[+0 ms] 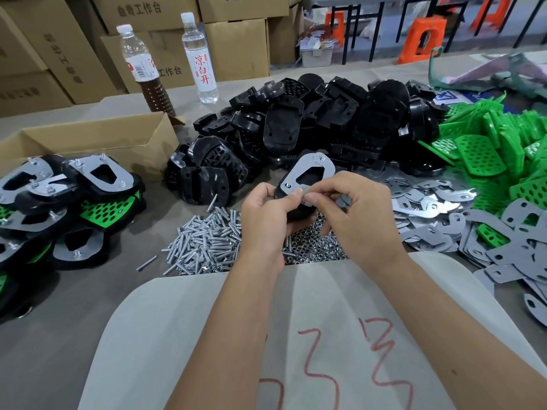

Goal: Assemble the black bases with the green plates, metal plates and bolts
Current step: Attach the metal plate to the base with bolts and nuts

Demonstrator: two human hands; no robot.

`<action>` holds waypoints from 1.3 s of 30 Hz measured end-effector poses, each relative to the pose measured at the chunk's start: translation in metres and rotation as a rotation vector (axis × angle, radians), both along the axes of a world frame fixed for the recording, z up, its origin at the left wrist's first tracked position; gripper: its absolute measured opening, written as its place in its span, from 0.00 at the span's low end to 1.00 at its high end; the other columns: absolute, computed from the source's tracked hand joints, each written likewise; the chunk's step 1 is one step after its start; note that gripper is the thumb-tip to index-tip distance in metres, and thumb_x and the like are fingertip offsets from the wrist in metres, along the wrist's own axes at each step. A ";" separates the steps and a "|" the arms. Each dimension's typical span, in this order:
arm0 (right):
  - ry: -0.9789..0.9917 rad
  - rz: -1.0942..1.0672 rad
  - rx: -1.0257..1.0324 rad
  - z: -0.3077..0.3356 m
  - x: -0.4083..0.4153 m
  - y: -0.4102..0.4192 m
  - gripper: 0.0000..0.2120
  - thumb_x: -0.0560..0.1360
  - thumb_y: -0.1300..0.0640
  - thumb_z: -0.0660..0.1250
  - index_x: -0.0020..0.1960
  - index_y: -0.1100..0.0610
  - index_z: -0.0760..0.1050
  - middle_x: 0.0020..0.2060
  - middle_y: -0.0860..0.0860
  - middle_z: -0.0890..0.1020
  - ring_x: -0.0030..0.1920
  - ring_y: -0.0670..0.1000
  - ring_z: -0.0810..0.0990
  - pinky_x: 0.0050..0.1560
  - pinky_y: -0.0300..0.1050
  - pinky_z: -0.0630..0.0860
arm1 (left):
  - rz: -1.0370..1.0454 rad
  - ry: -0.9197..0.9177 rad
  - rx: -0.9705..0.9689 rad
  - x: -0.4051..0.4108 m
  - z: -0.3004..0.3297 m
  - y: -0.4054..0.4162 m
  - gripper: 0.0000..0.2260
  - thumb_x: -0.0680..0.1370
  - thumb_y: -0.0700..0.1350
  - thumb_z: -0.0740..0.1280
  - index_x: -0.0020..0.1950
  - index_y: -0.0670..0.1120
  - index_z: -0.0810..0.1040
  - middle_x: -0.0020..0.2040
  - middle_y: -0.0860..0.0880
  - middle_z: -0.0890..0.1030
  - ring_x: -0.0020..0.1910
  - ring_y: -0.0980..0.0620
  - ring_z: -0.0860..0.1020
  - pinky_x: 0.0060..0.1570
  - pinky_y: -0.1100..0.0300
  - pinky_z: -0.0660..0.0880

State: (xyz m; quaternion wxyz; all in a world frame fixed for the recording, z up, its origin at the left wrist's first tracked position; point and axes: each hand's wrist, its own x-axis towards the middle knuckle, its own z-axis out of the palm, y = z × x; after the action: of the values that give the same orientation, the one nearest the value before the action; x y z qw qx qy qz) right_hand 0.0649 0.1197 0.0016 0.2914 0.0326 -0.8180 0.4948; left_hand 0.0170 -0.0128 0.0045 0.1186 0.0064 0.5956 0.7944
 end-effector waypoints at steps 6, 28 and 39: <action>-0.039 0.001 -0.123 -0.003 -0.001 0.004 0.07 0.79 0.65 0.73 0.47 0.54 0.85 0.41 0.48 0.84 0.26 0.50 0.81 0.25 0.37 0.75 | -0.001 -0.003 -0.004 0.001 0.001 0.000 0.07 0.79 0.34 0.71 0.46 0.41 0.74 0.44 0.40 0.86 0.45 0.39 0.86 0.46 0.47 0.85; 0.094 -0.020 0.107 -0.009 -0.005 0.009 0.02 0.73 0.63 0.79 0.44 0.59 0.87 0.40 0.51 0.81 0.37 0.54 0.80 0.37 0.55 0.79 | 0.014 -0.005 0.005 0.003 0.002 0.001 0.07 0.79 0.33 0.71 0.48 0.40 0.74 0.45 0.39 0.85 0.45 0.42 0.85 0.46 0.47 0.86; 0.114 -0.035 0.145 -0.003 -0.002 0.006 0.05 0.72 0.62 0.80 0.47 0.57 0.87 0.41 0.51 0.81 0.39 0.51 0.78 0.38 0.45 0.77 | -0.005 -0.010 0.042 0.003 0.002 0.001 0.06 0.79 0.33 0.70 0.47 0.40 0.74 0.48 0.35 0.85 0.43 0.44 0.84 0.45 0.47 0.85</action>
State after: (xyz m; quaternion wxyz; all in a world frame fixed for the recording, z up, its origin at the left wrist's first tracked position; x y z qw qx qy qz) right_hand 0.0628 0.1253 -0.0017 0.3433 0.0674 -0.8342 0.4262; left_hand 0.0197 -0.0117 0.0061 0.1231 0.0064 0.5782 0.8065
